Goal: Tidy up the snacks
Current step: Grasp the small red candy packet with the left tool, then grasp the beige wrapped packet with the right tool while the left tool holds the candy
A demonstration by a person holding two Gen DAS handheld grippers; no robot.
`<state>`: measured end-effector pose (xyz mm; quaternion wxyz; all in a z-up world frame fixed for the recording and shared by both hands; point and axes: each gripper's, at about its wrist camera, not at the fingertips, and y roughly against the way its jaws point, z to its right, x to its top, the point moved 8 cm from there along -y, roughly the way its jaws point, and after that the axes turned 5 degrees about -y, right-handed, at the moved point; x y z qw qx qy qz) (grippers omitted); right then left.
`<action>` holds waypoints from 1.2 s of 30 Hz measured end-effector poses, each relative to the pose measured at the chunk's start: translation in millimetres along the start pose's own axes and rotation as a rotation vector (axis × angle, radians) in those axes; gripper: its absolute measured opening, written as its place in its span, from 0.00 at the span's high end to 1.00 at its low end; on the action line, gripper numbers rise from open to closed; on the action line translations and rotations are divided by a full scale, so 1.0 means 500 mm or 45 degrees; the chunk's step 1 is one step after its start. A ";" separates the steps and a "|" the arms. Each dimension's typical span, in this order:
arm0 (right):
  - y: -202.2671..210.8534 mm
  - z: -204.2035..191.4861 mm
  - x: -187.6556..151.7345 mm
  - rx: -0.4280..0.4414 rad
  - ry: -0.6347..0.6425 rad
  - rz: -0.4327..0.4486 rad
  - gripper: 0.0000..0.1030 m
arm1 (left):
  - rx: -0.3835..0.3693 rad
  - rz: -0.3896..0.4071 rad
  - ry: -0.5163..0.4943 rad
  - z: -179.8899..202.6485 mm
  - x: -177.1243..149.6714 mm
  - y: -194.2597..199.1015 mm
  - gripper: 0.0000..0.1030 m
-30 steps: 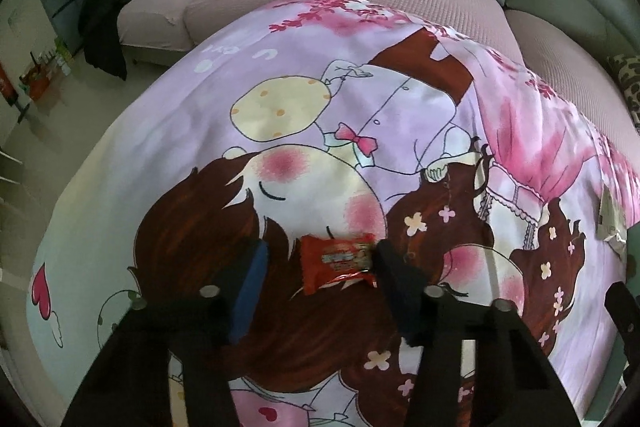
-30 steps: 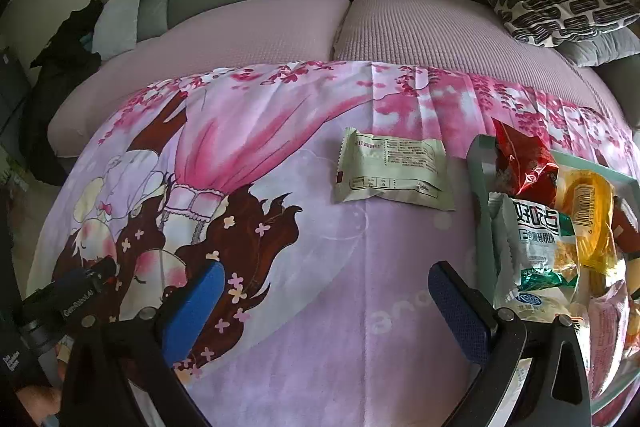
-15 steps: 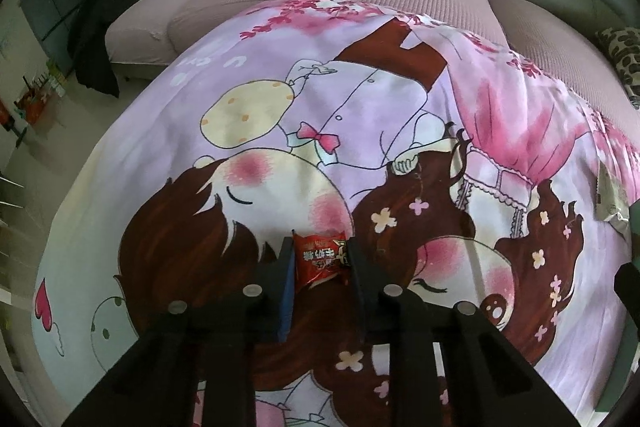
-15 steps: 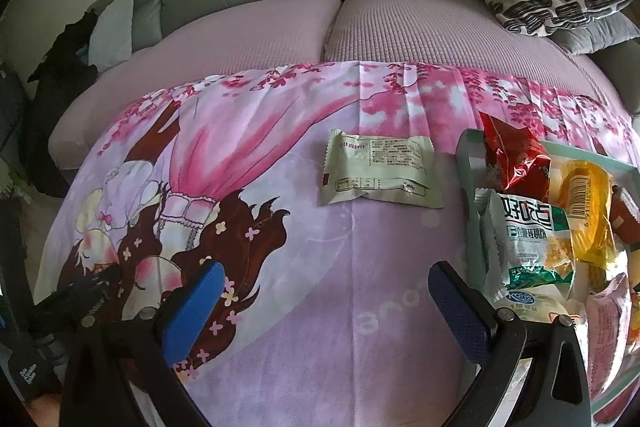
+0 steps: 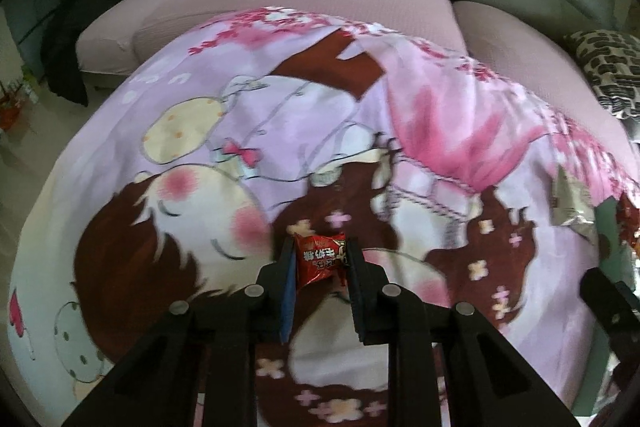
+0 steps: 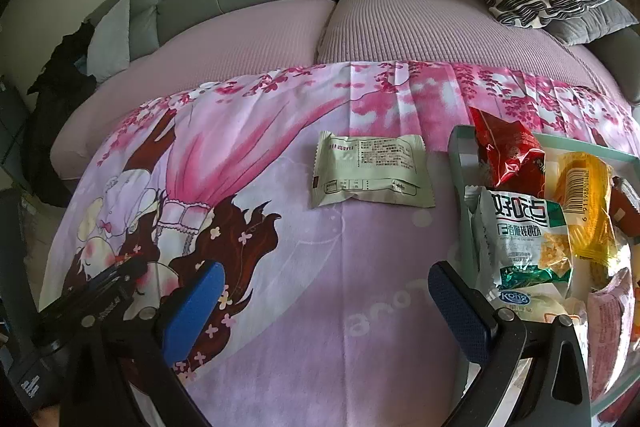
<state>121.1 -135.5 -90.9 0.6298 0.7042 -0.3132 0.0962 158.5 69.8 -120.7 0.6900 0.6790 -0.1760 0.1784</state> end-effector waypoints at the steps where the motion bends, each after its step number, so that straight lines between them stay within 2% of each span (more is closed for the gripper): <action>1: 0.000 0.000 0.000 -0.001 -0.001 0.000 0.00 | -0.017 0.006 -0.004 0.009 0.002 0.001 0.77; 7: 0.003 0.005 0.005 0.013 -0.003 0.020 0.00 | -0.120 0.045 -0.042 0.066 0.015 0.020 0.77; 11: 0.006 0.014 0.018 0.034 -0.008 0.047 0.00 | -0.157 0.072 -0.065 0.098 0.022 0.030 0.77; 15: 0.005 0.023 0.038 0.149 -0.095 0.084 0.00 | -0.195 0.096 -0.087 0.122 0.026 0.038 0.77; 17: 0.001 0.028 0.045 0.163 -0.117 0.092 0.00 | -0.214 0.108 -0.082 0.128 0.029 0.041 0.77; 21: -0.008 0.029 0.062 0.165 -0.130 0.095 0.06 | -0.242 0.123 -0.070 0.134 0.034 0.043 0.77; 28: -0.045 0.017 0.098 0.108 -0.058 0.091 0.09 | -0.260 0.126 -0.041 0.124 0.038 0.042 0.77; 36: -0.103 0.024 0.123 -0.014 0.017 0.045 0.09 | -0.269 0.125 -0.026 0.120 0.041 0.039 0.77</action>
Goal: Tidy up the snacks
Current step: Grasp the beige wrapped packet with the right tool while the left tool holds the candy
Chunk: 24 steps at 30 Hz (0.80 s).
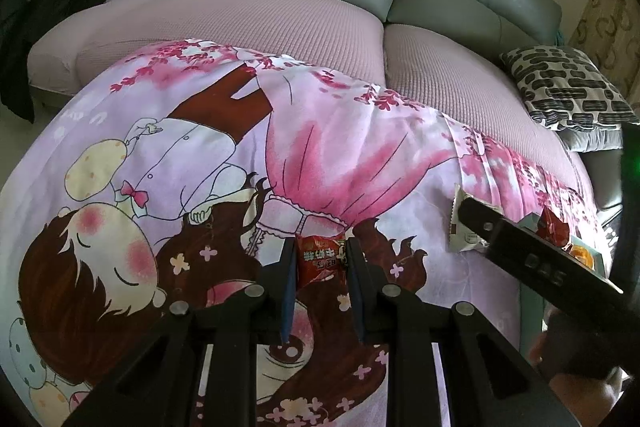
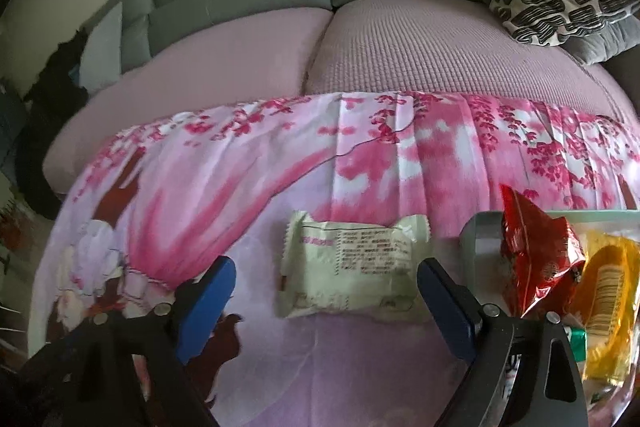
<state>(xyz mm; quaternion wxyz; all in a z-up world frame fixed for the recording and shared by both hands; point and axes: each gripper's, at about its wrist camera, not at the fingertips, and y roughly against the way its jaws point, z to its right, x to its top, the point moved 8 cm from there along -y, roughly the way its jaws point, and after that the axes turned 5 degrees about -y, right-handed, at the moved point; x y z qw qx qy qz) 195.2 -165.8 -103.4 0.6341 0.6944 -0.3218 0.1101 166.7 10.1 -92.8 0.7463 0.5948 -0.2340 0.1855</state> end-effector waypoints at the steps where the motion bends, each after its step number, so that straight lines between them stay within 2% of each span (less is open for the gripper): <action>1: -0.005 0.002 0.001 -0.011 0.005 -0.004 0.09 | -0.002 0.002 0.001 0.000 0.001 0.000 0.77; 7: -0.029 0.007 0.001 -0.034 0.009 -0.035 0.09 | -0.006 0.004 0.005 0.001 0.002 0.002 0.77; 11: -0.037 -0.004 -0.002 -0.006 0.008 -0.046 0.10 | -0.006 0.003 0.008 -0.001 0.002 0.002 0.77; 13: -0.042 -0.014 -0.005 0.013 0.007 -0.050 0.15 | -0.004 0.002 0.010 -0.002 0.002 0.002 0.77; 17: -0.045 -0.031 -0.013 0.030 0.041 -0.049 0.17 | -0.004 0.002 0.011 -0.003 0.002 0.002 0.77; 20: -0.050 -0.031 -0.011 -0.011 0.049 -0.037 0.20 | -0.004 0.002 0.012 -0.003 0.002 0.001 0.77; 24: -0.050 -0.018 -0.006 -0.046 0.025 -0.021 0.30 | -0.001 0.001 0.017 -0.004 0.002 0.001 0.77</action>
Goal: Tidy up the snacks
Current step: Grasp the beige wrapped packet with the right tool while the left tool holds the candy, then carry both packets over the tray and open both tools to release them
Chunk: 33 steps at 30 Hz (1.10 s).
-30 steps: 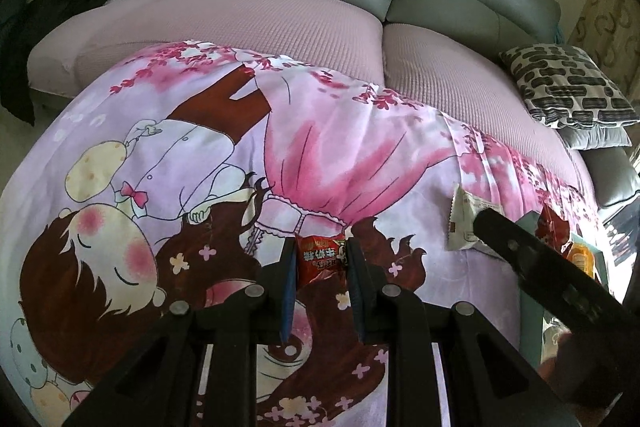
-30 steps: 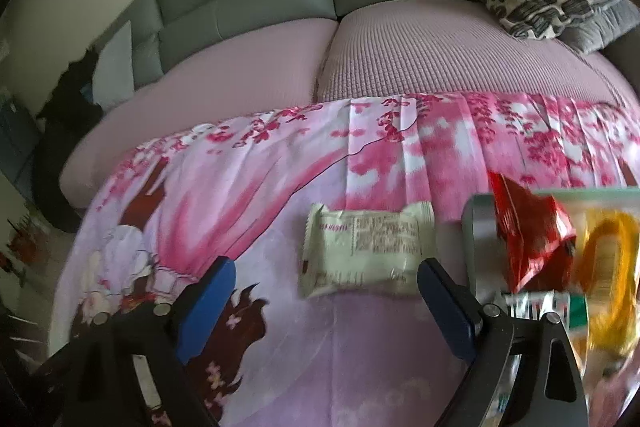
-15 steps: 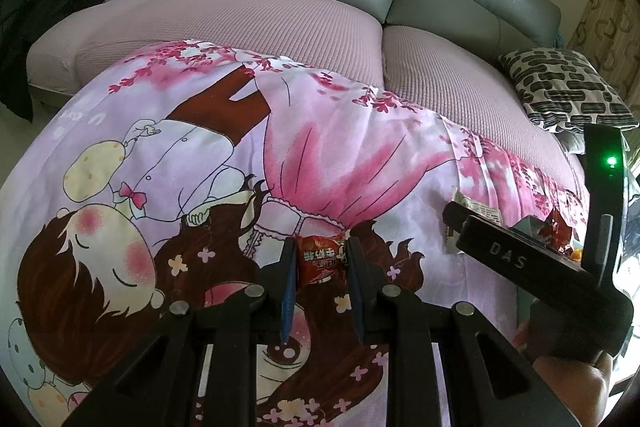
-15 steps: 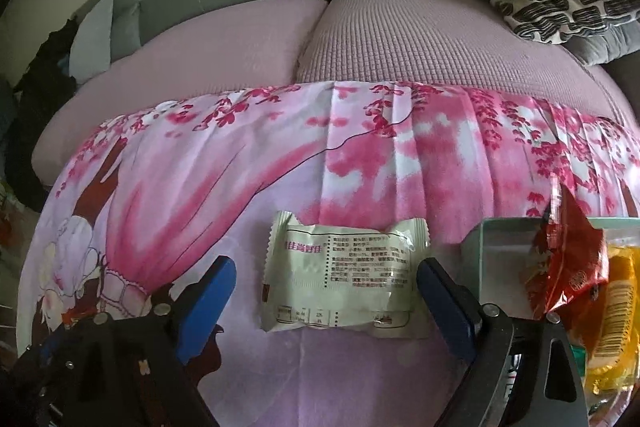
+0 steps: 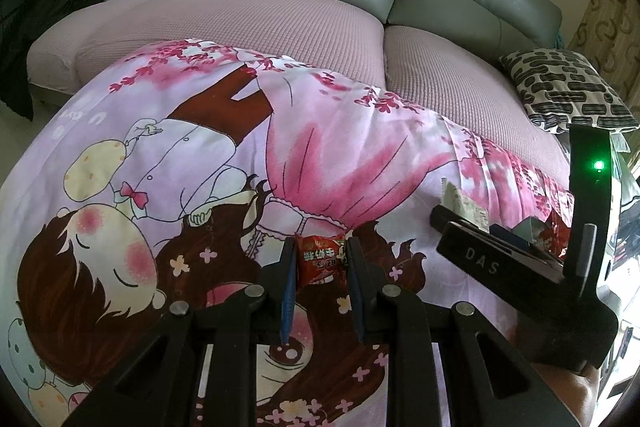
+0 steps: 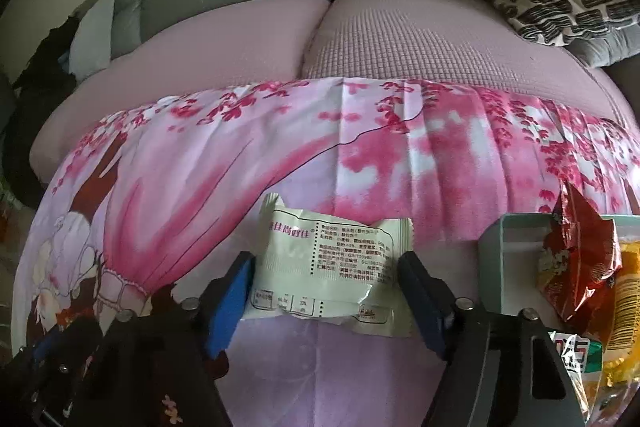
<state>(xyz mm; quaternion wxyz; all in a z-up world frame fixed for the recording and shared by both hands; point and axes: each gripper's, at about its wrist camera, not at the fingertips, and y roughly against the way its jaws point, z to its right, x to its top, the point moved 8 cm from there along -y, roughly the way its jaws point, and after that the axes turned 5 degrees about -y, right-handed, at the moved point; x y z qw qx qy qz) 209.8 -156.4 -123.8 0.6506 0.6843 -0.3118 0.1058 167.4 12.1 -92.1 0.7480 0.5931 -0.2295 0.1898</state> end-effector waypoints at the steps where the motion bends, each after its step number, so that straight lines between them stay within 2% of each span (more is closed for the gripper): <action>1: 0.001 0.002 0.002 -0.006 -0.004 0.006 0.34 | 0.001 0.000 0.002 0.000 0.000 0.000 0.77; 4: 0.012 0.005 0.003 -0.008 -0.002 0.015 0.41 | 0.003 0.001 0.002 0.000 0.000 0.002 0.77; 9: 0.047 0.007 -0.004 0.025 -0.010 0.039 0.45 | 0.007 0.011 -0.008 0.001 0.002 0.011 0.77; 17: 0.129 0.014 -0.038 0.090 -0.035 0.104 0.45 | 0.013 0.031 -0.018 0.010 0.003 0.032 0.77; 26: 0.256 0.034 -0.040 0.135 -0.085 0.216 0.45 | 0.024 0.078 -0.059 0.041 0.010 0.067 0.77; 33: 0.318 0.081 -0.056 0.093 -0.182 0.261 0.45 | 0.027 0.116 -0.105 0.073 0.018 0.097 0.77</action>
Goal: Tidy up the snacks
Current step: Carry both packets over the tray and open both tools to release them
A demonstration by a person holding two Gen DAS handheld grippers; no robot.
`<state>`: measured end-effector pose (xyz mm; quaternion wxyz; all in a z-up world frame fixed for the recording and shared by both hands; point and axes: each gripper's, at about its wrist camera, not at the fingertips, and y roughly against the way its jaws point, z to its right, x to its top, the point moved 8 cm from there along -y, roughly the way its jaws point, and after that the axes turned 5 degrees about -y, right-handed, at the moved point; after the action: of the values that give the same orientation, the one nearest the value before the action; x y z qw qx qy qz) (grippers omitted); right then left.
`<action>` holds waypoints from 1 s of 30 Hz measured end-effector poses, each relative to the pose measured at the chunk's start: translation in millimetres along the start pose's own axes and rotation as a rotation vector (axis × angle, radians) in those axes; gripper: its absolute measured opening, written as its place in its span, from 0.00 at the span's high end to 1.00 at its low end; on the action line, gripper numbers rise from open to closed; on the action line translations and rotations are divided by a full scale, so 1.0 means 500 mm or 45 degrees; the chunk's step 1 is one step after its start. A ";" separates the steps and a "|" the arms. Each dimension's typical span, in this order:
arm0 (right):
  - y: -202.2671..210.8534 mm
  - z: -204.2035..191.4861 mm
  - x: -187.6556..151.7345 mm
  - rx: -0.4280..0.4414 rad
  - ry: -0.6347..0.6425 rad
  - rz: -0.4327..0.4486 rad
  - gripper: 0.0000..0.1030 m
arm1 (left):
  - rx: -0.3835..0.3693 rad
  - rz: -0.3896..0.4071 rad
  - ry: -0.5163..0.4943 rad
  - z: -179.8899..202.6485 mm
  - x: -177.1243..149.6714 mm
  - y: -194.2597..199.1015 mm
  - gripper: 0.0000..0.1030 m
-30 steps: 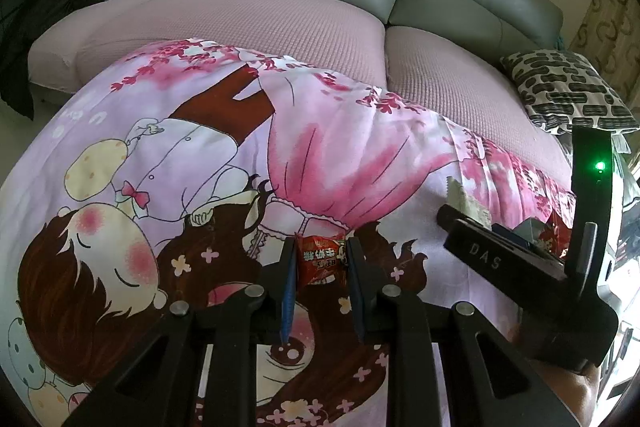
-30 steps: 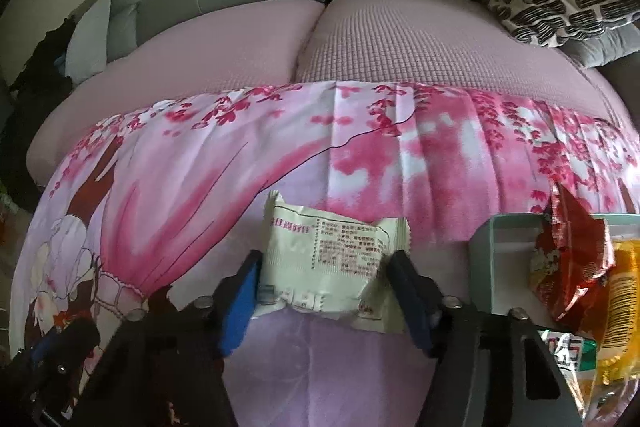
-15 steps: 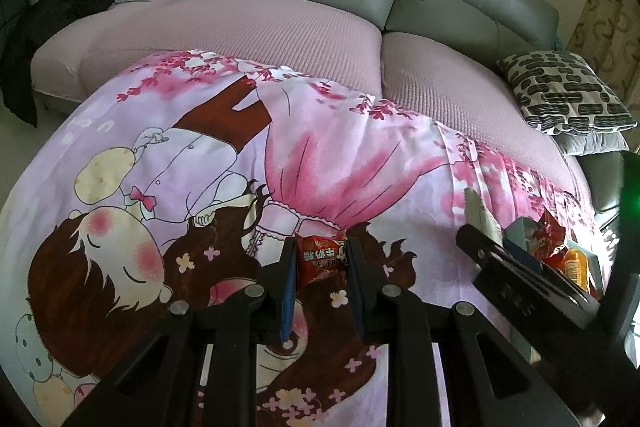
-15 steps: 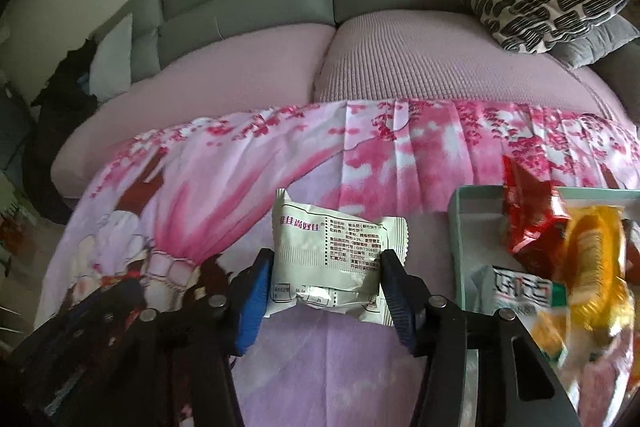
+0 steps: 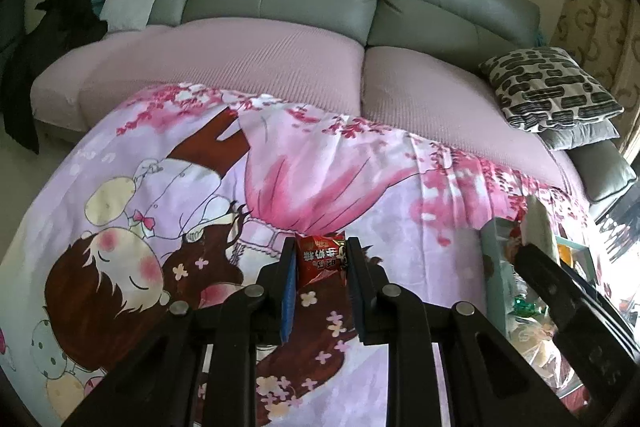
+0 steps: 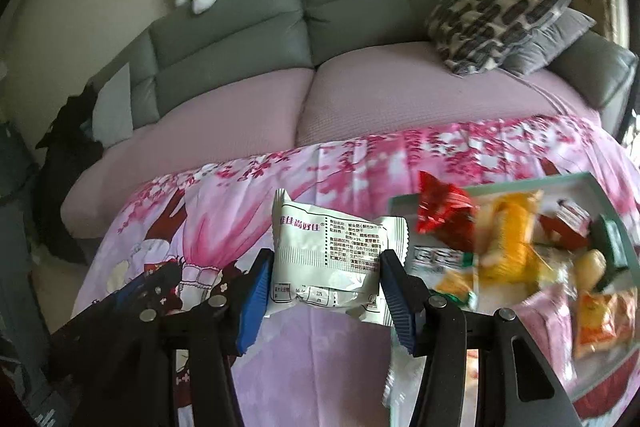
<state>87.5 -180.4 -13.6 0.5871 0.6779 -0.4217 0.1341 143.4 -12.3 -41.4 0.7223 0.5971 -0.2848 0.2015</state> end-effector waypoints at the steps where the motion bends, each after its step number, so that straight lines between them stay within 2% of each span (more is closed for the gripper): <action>1: 0.012 0.011 0.001 -0.008 -0.017 0.009 0.45 | -0.004 0.006 -0.007 0.006 0.001 0.004 0.77; 14: 0.100 0.159 0.025 -0.089 -0.191 0.098 0.45 | -0.047 0.096 -0.194 0.141 0.024 0.062 0.77; 23: 0.140 0.361 0.034 -0.278 -0.395 0.116 0.45 | -0.109 0.127 -0.318 0.255 0.018 0.084 0.77; 30: 0.178 0.473 0.028 -0.349 -0.493 0.135 0.45 | -0.169 0.126 -0.447 0.370 -0.009 0.088 0.77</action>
<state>-43.1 -397.3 -8.6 0.5740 0.5819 -0.5755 -0.0262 81.0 -184.0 11.6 0.6885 0.5594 -0.4482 0.1102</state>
